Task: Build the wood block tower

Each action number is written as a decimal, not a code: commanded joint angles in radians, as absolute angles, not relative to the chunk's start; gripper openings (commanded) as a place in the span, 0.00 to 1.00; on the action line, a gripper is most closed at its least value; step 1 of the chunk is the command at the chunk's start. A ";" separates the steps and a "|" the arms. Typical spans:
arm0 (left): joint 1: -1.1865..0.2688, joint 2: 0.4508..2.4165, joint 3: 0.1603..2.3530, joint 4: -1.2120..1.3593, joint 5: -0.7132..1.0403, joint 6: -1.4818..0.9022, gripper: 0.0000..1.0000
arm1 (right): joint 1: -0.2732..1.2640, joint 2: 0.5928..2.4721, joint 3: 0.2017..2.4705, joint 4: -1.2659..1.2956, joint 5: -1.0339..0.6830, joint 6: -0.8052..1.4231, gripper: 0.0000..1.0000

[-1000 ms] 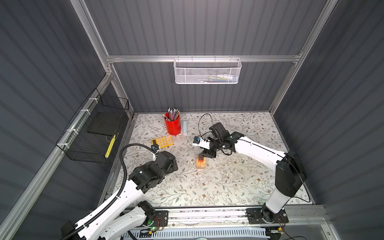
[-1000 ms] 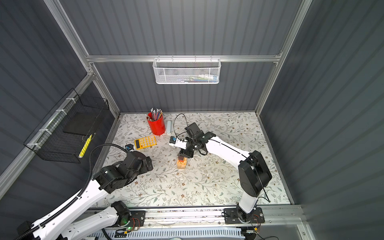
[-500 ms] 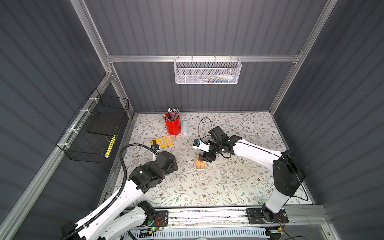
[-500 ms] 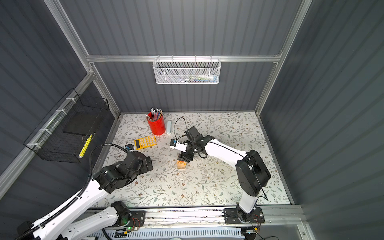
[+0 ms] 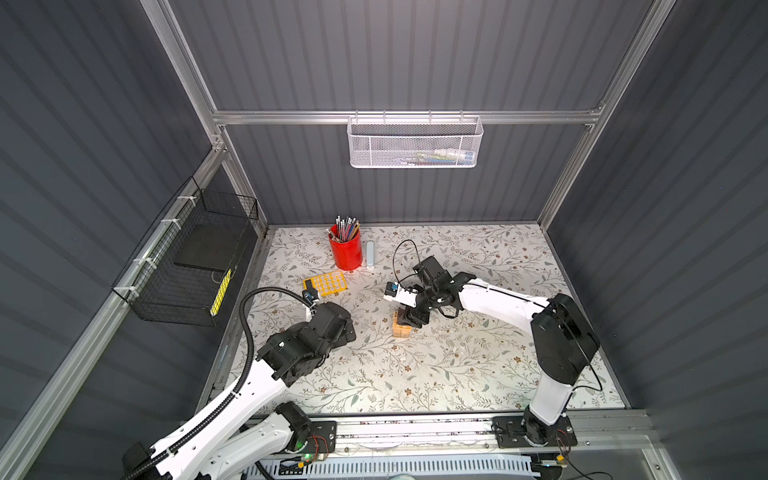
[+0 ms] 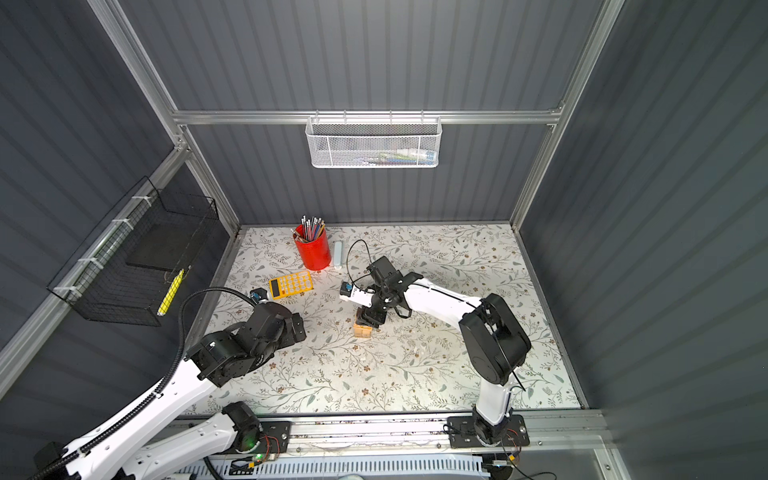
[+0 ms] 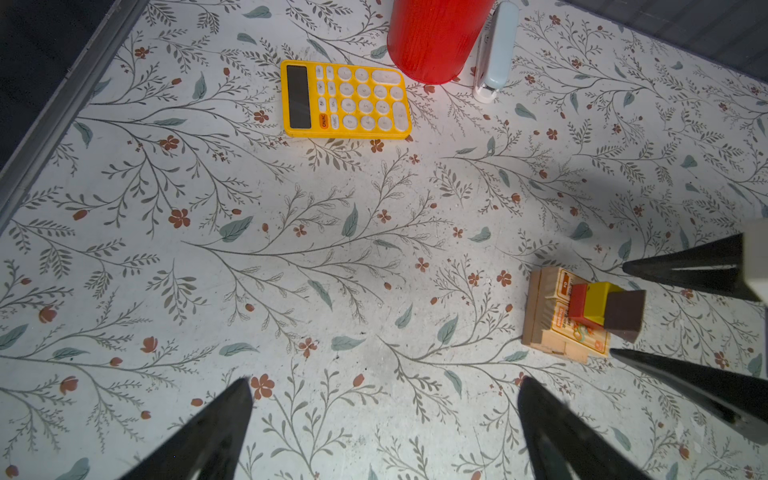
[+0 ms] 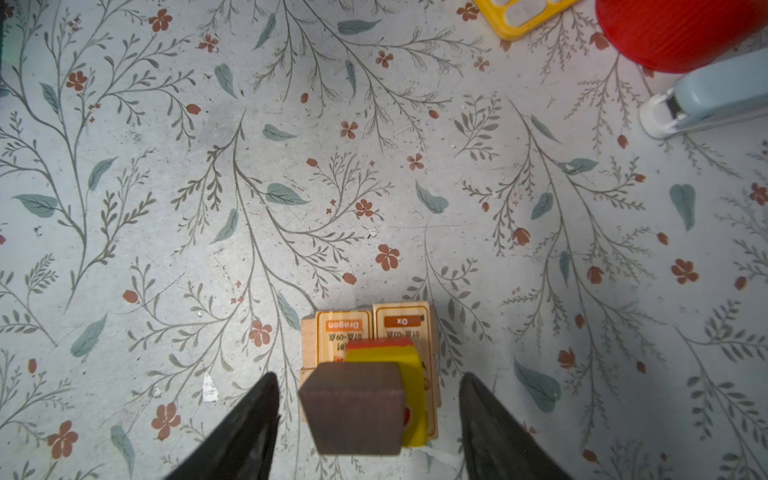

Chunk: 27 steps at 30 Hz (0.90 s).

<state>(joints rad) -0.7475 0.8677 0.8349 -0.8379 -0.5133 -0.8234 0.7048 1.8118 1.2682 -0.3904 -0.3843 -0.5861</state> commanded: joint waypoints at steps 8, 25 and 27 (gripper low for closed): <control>-0.752 0.869 0.844 -0.865 -0.532 -0.838 1.00 | 0.698 1.845 1.301 -0.395 -0.392 -0.597 0.59; -0.752 0.878 0.848 -0.864 -0.532 -0.838 1.00 | 0.681 1.854 1.313 -0.408 -0.406 -0.603 0.50; -0.752 0.877 0.848 -0.865 -0.532 -0.837 0.99 | 0.681 1.855 1.312 -0.410 -0.403 -0.606 0.51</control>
<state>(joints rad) -0.7475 0.8753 0.8349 -0.8379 -0.5137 -0.8234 0.6861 1.8408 1.2907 -0.3920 -0.3889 -0.5953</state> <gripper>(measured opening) 0.996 0.509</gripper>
